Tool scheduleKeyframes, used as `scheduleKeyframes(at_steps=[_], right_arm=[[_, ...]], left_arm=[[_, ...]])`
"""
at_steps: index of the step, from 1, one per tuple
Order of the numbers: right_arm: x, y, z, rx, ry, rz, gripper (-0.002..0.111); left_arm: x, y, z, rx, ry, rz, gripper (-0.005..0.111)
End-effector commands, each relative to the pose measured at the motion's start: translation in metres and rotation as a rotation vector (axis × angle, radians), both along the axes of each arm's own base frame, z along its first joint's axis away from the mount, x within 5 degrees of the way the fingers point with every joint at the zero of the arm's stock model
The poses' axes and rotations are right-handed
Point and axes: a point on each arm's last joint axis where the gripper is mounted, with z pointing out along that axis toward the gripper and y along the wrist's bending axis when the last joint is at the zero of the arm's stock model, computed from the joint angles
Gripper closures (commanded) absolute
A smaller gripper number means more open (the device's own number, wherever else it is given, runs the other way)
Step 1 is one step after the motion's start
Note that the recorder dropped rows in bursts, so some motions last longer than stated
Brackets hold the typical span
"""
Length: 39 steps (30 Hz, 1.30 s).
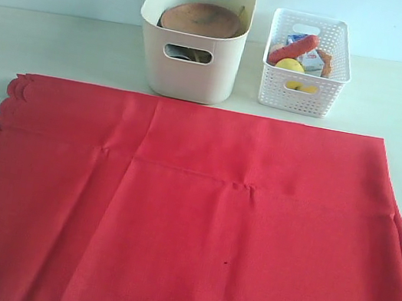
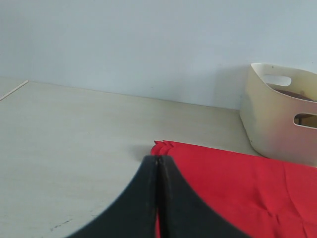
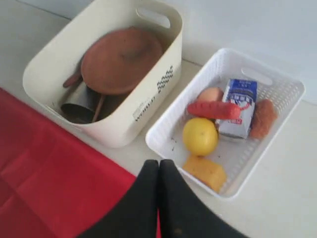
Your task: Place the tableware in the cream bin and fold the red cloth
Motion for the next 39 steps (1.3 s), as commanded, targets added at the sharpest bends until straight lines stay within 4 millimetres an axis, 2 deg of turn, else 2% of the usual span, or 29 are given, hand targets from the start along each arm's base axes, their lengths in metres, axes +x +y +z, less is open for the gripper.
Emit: scheduleKeyframes(at_steps=[1,5,9,13,16,20,23,25,27,31,34,39], right_arm=[[-0.03,-0.006,0.001,-0.022,-0.039,-0.057,0.108],[-0.065,-0.01,-0.001,-0.02,-0.09,-0.114,0.108],[-0.099,-0.014,-0.014,-0.007,-0.138,-0.185,0.108],[-0.133,-0.015,-0.044,0.092,-0.116,-0.275,0.108],[-0.154,-0.011,-0.067,0.161,-0.069,-0.276,0.108],[-0.172,-0.006,-0.099,0.266,0.032,-0.31,0.108],[-0.178,-0.007,-0.117,0.323,0.092,-0.383,0.108],[-0.177,-0.008,-0.124,0.3,0.101,-0.392,0.108],[-0.173,-0.011,-0.127,0.284,0.088,-0.422,0.108],[-0.167,-0.016,-0.131,0.208,0.035,-0.428,0.108],[-0.16,-0.02,-0.143,0.114,0.013,-0.4,0.108],[-0.155,-0.014,-0.173,0.122,0.178,-0.363,0.108]], left_arm=[[0.0,0.0,-0.001,0.002,-0.005,0.001,0.107],[0.0,0.0,-0.001,0.002,-0.005,0.001,0.107],[0.0,0.0,-0.001,0.002,-0.005,0.001,0.107],[0.0,0.0,-0.001,0.002,-0.005,0.001,0.107],[0.0,0.0,-0.001,0.002,-0.005,0.001,0.107],[0.0,0.0,0.001,0.004,-0.024,0.002,0.107],[0.0,0.0,0.012,-0.192,-0.143,0.014,0.107],[0.0,0.002,0.02,-0.397,-0.237,0.023,0.107],[-0.001,0.003,0.023,-0.453,-0.282,0.027,0.107],[-0.006,0.002,0.048,-0.448,-0.336,0.008,0.107],[-0.003,0.002,0.069,-0.367,-0.326,0.008,0.107],[0.02,-0.001,0.092,-0.293,-0.121,0.001,0.107]])
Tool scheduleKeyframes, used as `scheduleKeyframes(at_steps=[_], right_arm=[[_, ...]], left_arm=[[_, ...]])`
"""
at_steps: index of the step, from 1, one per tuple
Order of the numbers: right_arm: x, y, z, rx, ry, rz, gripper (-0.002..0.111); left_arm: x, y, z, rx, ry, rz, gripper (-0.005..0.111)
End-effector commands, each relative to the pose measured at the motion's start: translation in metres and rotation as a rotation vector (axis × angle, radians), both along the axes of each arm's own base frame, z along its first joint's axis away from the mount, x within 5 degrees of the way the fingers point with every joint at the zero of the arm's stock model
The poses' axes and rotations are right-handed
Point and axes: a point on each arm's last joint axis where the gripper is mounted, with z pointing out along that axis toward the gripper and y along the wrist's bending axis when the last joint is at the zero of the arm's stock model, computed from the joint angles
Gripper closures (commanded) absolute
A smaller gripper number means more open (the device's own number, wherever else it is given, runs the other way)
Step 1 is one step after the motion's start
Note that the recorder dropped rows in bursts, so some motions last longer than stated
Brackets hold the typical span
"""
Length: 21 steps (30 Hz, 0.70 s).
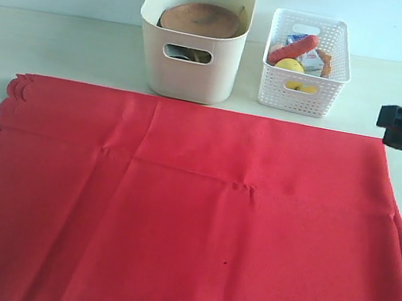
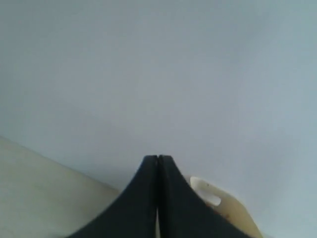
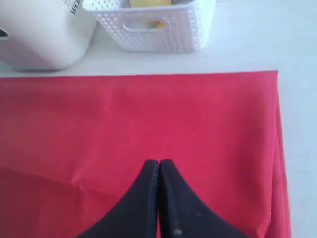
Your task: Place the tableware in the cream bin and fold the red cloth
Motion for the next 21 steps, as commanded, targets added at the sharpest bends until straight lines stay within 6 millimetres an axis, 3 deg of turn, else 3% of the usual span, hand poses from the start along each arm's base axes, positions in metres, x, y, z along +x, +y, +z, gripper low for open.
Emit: scheduleKeyframes(at_steps=[1,10,17,18,20,21], right_arm=[[0.002,0.004,-0.025,0.015,0.121,0.054,0.108],[0.005,0.006,-0.052,0.022,0.237,0.083,0.108],[-0.002,0.04,-0.06,-0.027,0.255,0.244,0.108],[-0.002,0.042,-0.06,-0.034,0.251,0.25,0.108],[-0.001,0.041,-0.06,-0.043,0.246,0.25,0.108],[-0.001,0.041,-0.06,-0.048,0.242,0.245,0.108]], left_arm=[[0.025,-0.003,0.015,0.109,0.227,-0.033,0.107],[0.09,-0.003,-0.01,0.181,0.704,-0.108,0.107],[0.132,0.001,-0.054,0.181,0.9,-0.108,0.107],[0.139,0.002,-0.06,0.214,0.912,-0.113,0.104],[0.15,0.003,-0.075,0.219,0.949,-0.111,0.086],[0.155,0.003,-0.086,0.203,0.999,-0.114,0.071]])
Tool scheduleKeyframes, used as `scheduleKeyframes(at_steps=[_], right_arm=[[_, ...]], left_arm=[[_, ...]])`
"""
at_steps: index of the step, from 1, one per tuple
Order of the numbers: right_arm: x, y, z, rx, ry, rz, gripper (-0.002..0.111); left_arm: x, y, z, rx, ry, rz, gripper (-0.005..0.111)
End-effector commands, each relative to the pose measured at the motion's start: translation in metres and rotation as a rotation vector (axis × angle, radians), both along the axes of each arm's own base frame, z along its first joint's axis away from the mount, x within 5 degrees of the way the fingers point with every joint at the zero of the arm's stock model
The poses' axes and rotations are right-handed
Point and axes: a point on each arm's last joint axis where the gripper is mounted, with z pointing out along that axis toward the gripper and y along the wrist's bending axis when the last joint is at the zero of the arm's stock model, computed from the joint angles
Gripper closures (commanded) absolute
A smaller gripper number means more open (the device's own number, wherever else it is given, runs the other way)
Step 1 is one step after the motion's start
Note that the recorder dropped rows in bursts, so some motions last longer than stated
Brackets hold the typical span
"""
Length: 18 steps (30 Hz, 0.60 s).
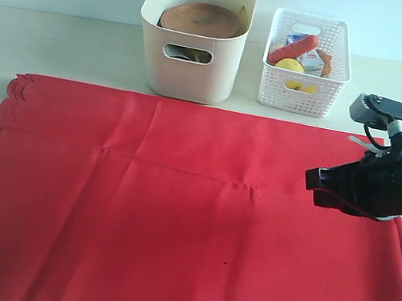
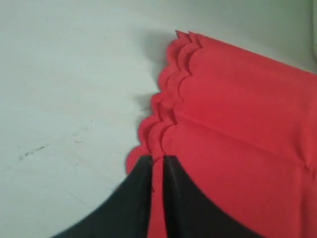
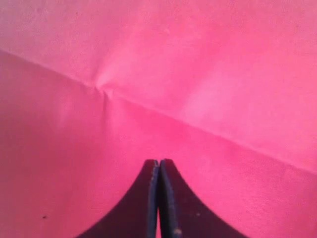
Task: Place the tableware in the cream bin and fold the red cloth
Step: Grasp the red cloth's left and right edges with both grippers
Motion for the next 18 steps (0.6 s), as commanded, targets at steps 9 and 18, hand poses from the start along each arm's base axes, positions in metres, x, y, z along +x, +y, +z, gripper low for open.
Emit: scheduleKeyframes(at_steps=[9,18], right_arm=[[0.0,-0.002,-0.002,-0.03,-0.019,0.0,0.108],[0.0,-0.002,-0.002,-0.03,-0.018,0.003,0.108]], left_arm=[[0.043,-0.017,-0.08,0.012,0.286,-0.07,0.032],[0.055,-0.017,-0.093,0.016,0.322,-0.07,0.032]])
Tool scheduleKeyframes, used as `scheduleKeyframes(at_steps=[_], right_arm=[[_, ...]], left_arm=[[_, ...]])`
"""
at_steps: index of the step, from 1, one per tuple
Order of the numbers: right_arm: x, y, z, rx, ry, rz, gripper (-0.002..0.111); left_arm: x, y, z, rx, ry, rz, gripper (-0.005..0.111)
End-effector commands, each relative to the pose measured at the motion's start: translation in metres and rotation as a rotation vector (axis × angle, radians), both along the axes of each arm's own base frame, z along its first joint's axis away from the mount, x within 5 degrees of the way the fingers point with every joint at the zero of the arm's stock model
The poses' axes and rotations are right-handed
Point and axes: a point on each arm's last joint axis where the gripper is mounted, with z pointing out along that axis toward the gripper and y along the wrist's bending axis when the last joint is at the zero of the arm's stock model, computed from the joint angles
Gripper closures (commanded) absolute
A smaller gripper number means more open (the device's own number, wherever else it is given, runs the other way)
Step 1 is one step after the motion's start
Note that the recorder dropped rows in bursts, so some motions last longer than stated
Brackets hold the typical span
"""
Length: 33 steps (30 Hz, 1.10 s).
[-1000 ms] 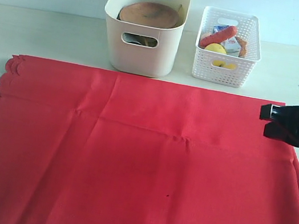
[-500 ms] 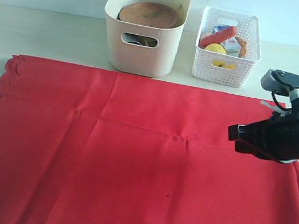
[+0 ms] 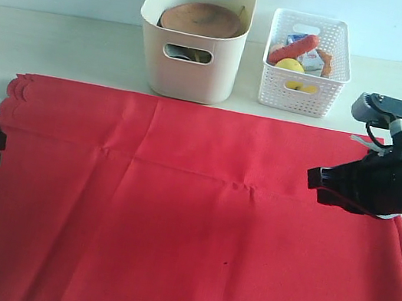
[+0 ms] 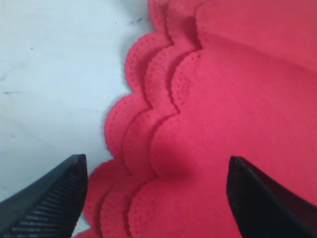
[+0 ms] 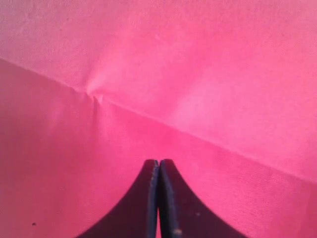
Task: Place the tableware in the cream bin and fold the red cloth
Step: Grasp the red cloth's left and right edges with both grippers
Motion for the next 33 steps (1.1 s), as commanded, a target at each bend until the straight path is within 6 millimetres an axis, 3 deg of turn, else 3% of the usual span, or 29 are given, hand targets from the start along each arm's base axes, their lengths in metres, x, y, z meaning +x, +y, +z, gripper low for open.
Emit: scheduleKeyframes(at_steps=[1,9,16,19,27,33], right_arm=[[-0.001,0.0,-0.002,-0.009,0.002,0.01,0.108],[-0.001,0.0,-0.002,-0.01,0.001,0.009,0.108],[0.0,-0.001,-0.002,-0.017,-0.007,0.003,0.108],[0.0,-0.002,-0.002,-0.022,-0.012,-0.002,0.108],[0.002,-0.003,-0.002,-0.036,-0.025,-0.013,0.108],[0.004,-0.005,-0.002,-0.052,-0.042,-0.03,0.108]], left_arm=[[0.005,-0.001,0.0,0.008,-0.034,-0.003,0.032],[0.005,0.0,-0.02,0.026,0.032,-0.026,0.032],[0.0,-0.003,-0.024,0.006,0.09,-0.015,0.034],[-0.002,-0.004,-0.024,-0.02,0.115,0.02,0.047],[-0.003,-0.007,-0.025,-0.024,0.134,0.007,0.106],[-0.004,-0.012,-0.025,-0.023,0.136,-0.012,0.107]])
